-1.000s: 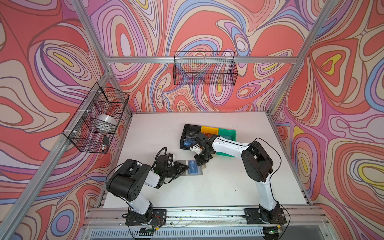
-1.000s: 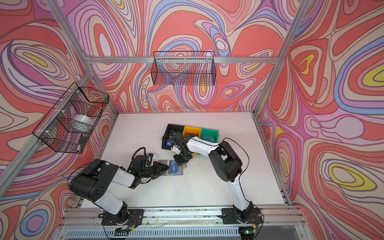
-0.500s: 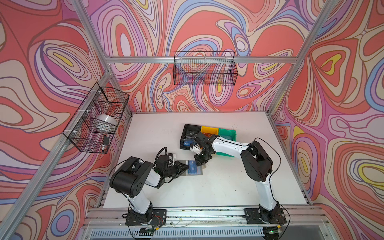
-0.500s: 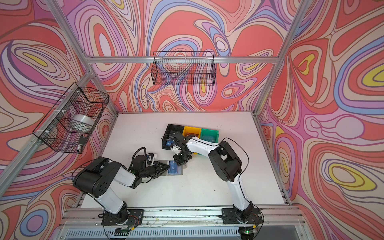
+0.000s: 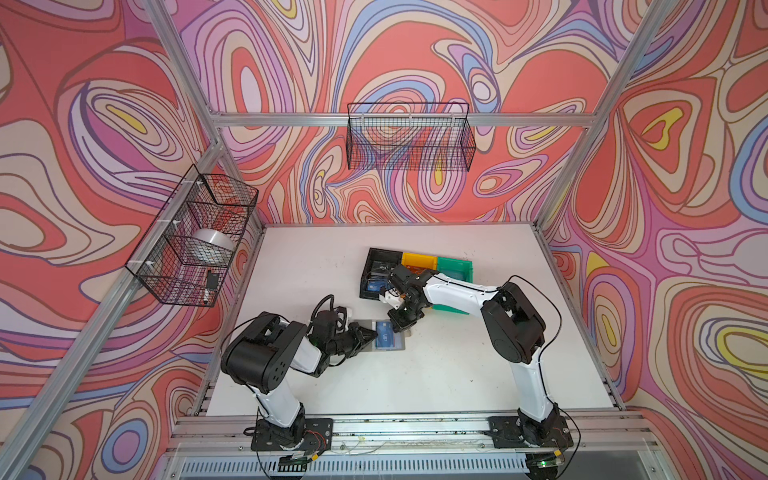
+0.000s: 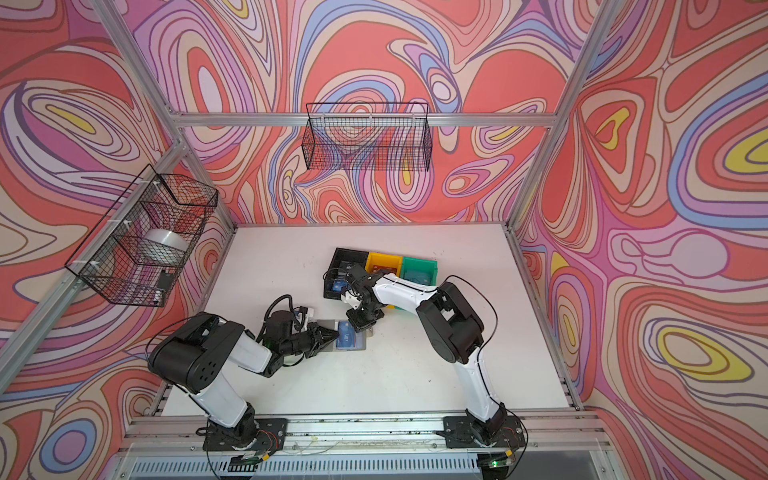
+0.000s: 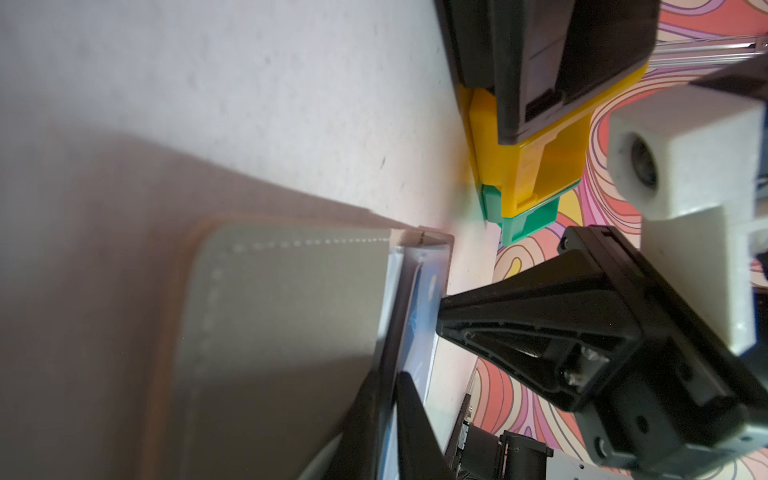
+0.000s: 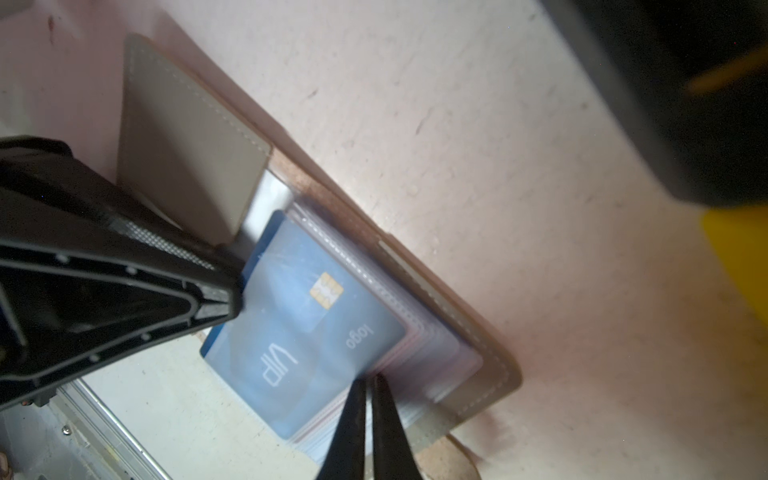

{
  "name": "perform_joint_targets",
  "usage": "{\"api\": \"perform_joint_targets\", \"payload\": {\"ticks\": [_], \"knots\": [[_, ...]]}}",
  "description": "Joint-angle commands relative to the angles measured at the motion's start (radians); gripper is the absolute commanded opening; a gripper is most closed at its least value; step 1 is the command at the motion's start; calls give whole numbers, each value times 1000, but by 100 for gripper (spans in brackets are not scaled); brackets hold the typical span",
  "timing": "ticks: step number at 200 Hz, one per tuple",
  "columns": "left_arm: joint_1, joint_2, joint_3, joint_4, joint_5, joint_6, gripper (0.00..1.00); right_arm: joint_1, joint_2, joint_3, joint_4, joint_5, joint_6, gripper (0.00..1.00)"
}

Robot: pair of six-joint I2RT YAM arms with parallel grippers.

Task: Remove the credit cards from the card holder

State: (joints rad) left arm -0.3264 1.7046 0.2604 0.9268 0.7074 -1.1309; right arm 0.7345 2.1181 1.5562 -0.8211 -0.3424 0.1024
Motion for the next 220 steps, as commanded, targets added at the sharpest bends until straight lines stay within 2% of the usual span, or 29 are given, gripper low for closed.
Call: {"api": "perform_joint_targets", "payload": {"ticks": [1, 47, 154, 184, 220], "knots": [[5, 31, 3, 23, -1, -8, 11, 5, 35, -13, 5, -10, -1, 9], [4, 51, -1, 53, 1, -20, 3, 5, 36, -14, 2, -10, -3, 9], [21, 33, -16, 11, 3, 3, 0, 5, 32, -18, -1, -4, -2, 9], [24, -4, -16, -61, -15, 29, 0, 5, 29, -17, -4, -3, -6, 9], [33, -112, -10, -231, -42, 89, 0, 6, 26, -18, -4, 0, -7, 9]]}}
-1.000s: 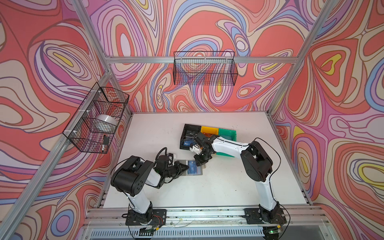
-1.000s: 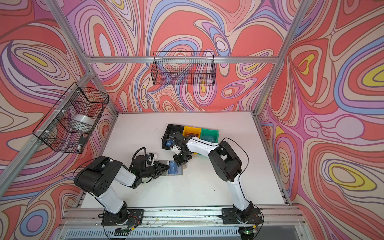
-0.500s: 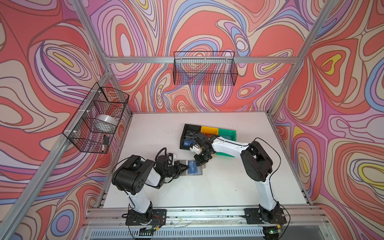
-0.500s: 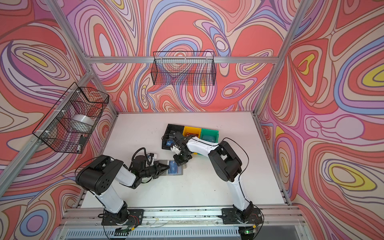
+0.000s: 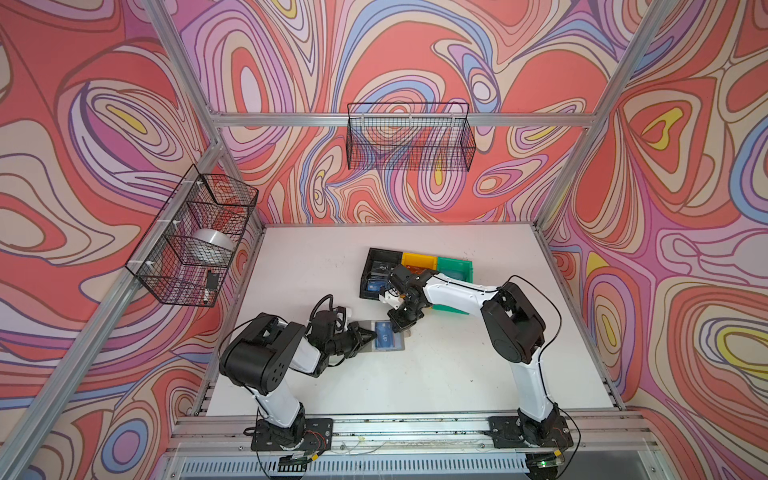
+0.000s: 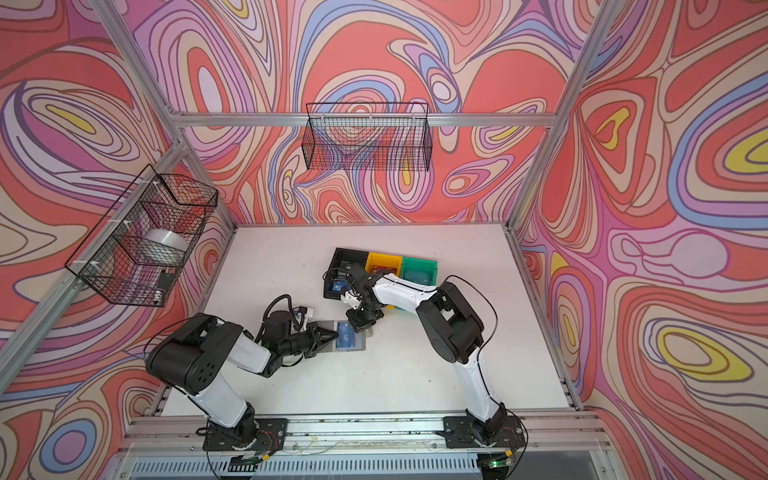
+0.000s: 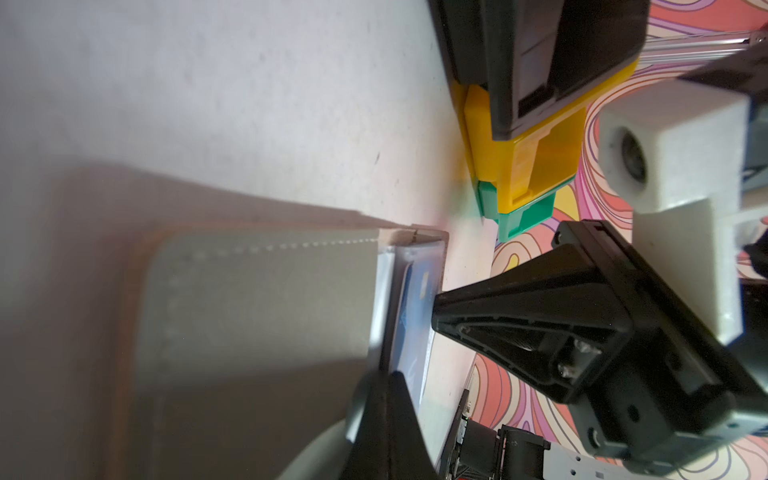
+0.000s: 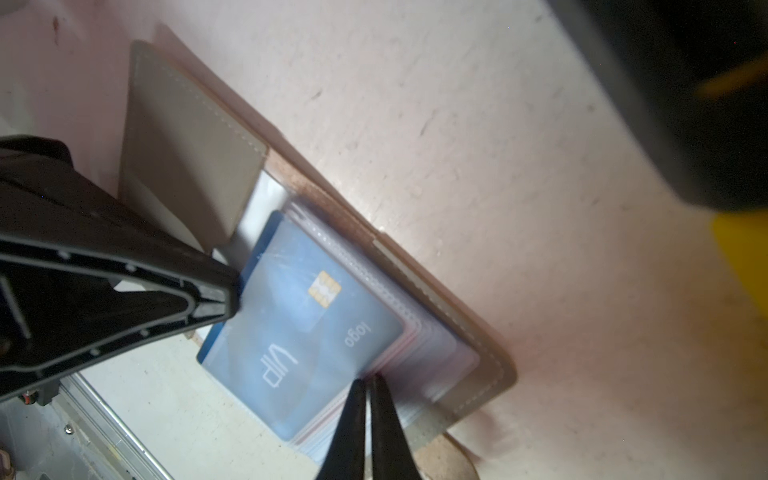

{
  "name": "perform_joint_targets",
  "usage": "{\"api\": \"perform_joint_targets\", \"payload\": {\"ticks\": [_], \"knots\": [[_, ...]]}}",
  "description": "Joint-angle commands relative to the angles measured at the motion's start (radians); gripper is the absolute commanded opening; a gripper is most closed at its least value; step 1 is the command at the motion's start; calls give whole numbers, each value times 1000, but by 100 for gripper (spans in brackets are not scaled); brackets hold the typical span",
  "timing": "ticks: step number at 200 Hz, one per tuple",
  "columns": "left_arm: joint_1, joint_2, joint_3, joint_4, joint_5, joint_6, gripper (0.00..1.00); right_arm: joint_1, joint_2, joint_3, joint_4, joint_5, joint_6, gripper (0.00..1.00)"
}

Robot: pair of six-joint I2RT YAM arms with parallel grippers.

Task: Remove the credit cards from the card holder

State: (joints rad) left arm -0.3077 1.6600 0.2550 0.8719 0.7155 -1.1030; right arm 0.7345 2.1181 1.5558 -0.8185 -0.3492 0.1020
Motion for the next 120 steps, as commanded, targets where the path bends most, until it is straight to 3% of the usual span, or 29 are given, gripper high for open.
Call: {"api": "perform_joint_targets", "payload": {"ticks": [1, 52, 120], "knots": [[16, -70, -4, -182, -51, 63, 0, 5, 26, -17, -7, 7, -6, 9], [22, -224, 45, -477, -106, 158, 0, 5, 23, -26, -1, 1, -5, 10], [22, -259, 57, -564, -142, 180, 0, 5, 15, -39, -1, 4, -9, 10]]}}
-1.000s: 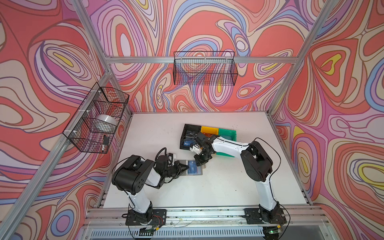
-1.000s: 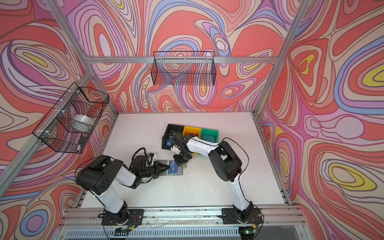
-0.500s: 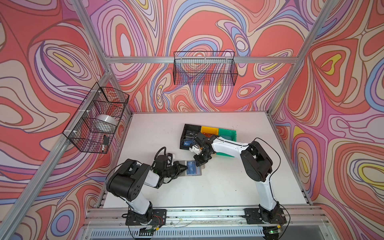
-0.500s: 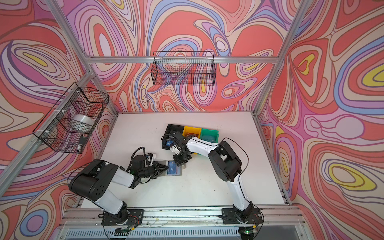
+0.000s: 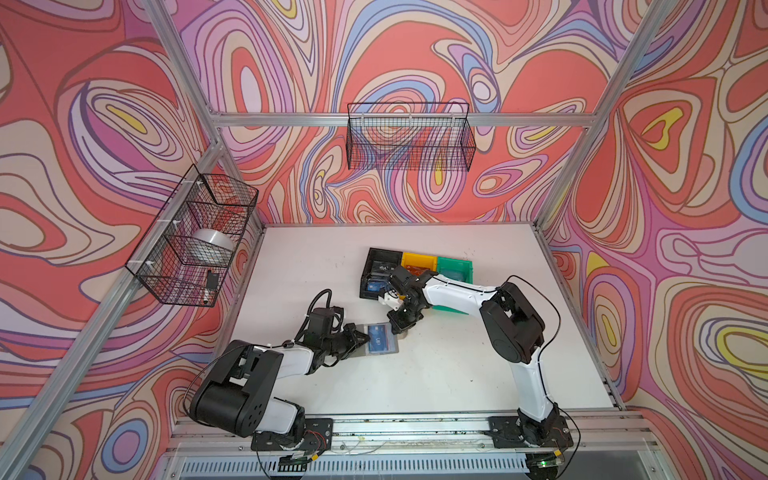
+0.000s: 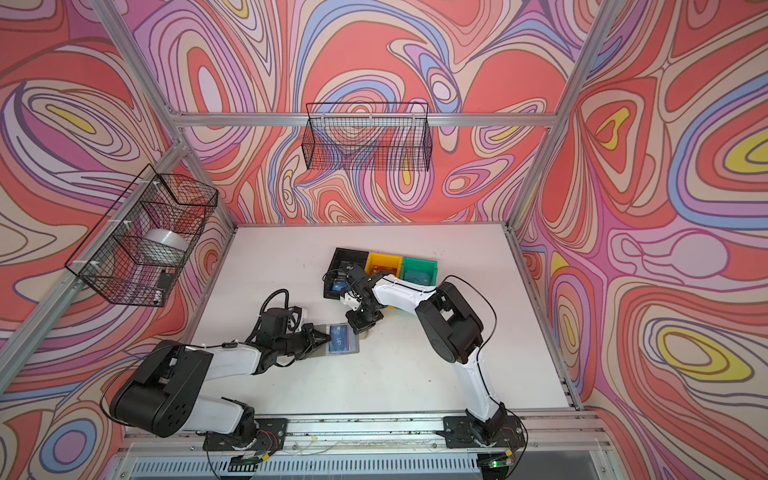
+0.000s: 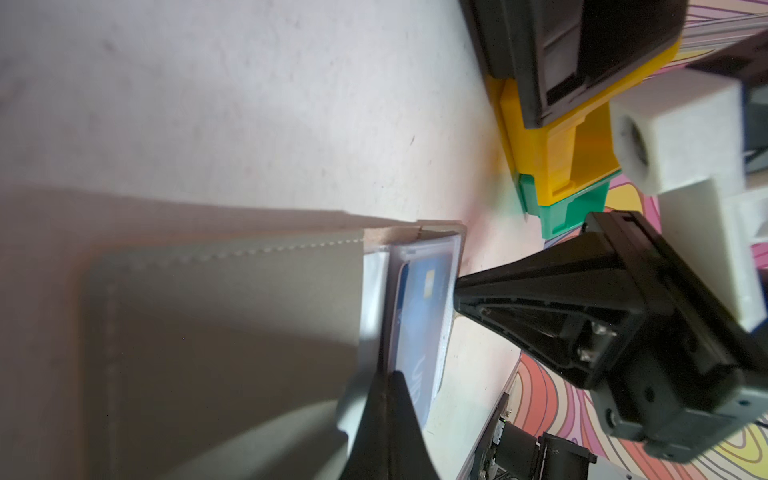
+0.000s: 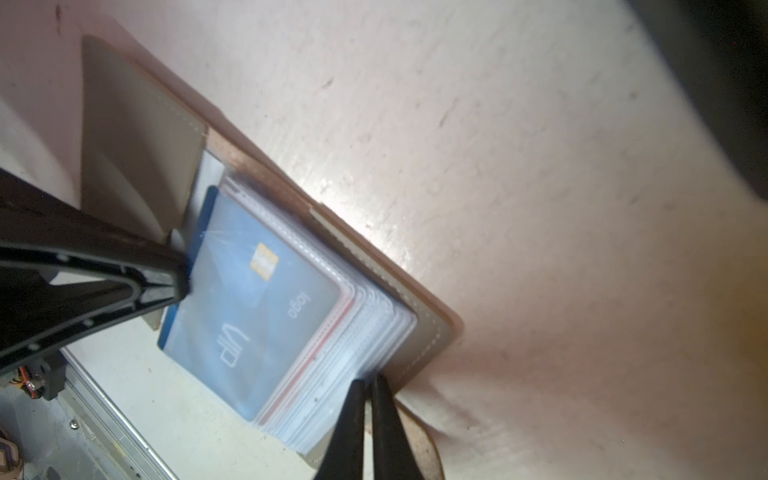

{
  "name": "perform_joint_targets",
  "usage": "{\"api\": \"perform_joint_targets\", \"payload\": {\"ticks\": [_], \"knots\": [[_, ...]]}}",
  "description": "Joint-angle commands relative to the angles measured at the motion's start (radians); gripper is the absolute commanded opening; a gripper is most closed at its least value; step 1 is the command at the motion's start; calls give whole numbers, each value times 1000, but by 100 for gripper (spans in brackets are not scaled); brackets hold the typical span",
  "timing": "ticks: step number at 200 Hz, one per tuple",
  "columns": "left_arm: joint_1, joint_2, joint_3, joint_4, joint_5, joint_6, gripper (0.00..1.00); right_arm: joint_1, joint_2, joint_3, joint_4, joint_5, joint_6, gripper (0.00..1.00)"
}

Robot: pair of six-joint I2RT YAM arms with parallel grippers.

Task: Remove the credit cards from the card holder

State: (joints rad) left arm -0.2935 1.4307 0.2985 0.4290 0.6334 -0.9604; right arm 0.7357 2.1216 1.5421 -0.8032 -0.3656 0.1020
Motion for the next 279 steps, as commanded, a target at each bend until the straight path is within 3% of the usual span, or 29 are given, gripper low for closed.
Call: {"api": "perform_joint_targets", "payload": {"ticks": [1, 48, 166, 279], "knots": [[7, -32, 13, -124, -61, 39, 0, 4, 11, -26, -15, 20, -9, 10], [15, -113, 31, -263, -114, 90, 0, 3, 4, -34, -15, 24, -12, 10], [87, -204, 19, -410, -144, 154, 0, 4, 6, -42, -10, 21, -14, 11], [134, -279, 22, -427, -99, 160, 0, 4, -21, -9, -37, 5, -25, 11]]}}
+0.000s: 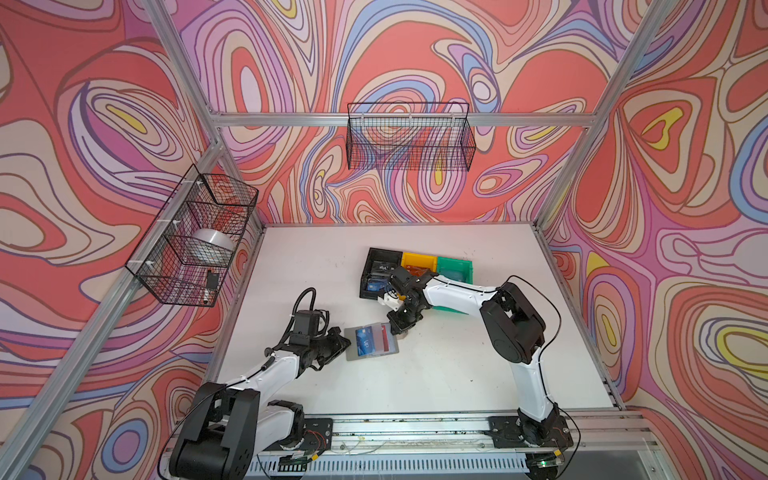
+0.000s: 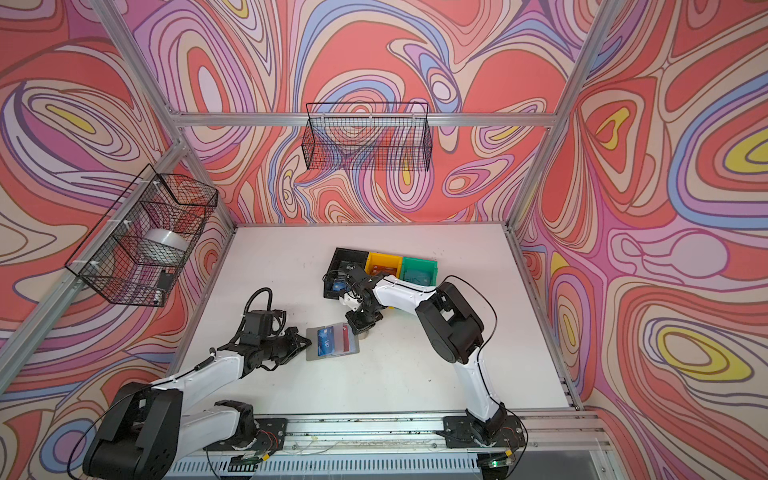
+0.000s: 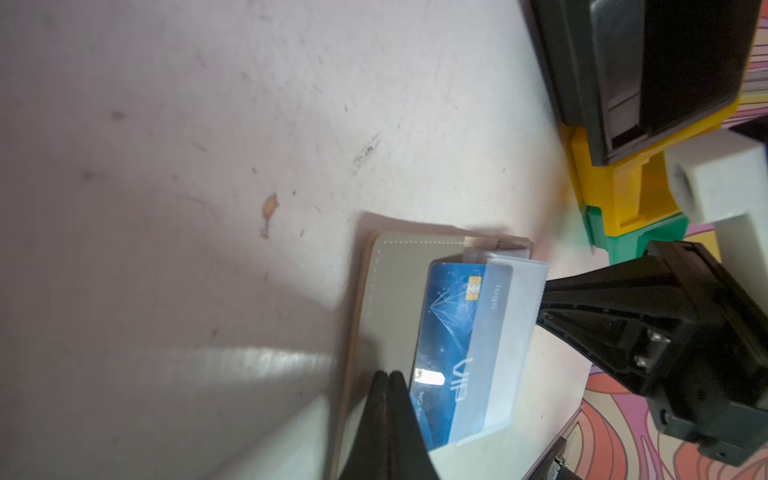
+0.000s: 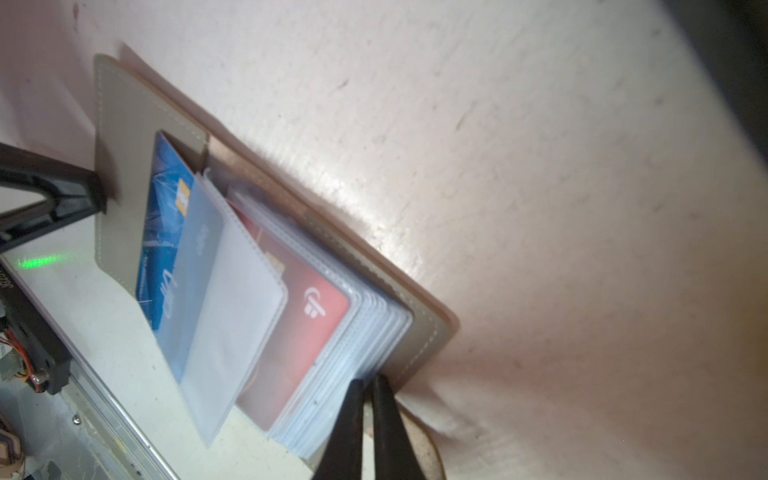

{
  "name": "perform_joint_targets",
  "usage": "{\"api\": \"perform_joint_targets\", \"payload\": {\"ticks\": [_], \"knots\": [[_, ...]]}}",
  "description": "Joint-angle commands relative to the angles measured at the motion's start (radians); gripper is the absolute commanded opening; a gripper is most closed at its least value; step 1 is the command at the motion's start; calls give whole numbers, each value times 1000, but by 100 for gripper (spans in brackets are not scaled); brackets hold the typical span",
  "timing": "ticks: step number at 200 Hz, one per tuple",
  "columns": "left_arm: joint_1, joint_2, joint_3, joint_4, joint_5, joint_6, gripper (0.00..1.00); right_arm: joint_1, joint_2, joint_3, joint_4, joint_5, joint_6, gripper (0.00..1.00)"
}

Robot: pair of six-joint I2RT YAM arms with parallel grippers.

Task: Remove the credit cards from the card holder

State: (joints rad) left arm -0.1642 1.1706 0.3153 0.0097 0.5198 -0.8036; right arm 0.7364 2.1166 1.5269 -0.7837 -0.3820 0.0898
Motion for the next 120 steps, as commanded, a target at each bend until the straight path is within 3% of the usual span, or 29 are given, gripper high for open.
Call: {"api": "perform_joint_targets", "payload": {"ticks": [1, 18, 27, 90, 120], "knots": [[6, -19, 5, -3, 16, 1, 1, 3, -16, 7, -57, 22, -13, 11], [6, -11, -12, 61, 54, -21, 18, 3, -11, 14, -59, 24, -13, 11], [6, -4, -18, 88, 69, -30, 22, 3, -12, 16, -61, 32, -13, 12], [5, 17, -26, 131, 86, -52, 23, 3, -82, 96, -93, 51, -11, 11], [5, 31, -28, 143, 88, -57, 22, 4, -94, 124, -96, 7, -8, 12]]}}
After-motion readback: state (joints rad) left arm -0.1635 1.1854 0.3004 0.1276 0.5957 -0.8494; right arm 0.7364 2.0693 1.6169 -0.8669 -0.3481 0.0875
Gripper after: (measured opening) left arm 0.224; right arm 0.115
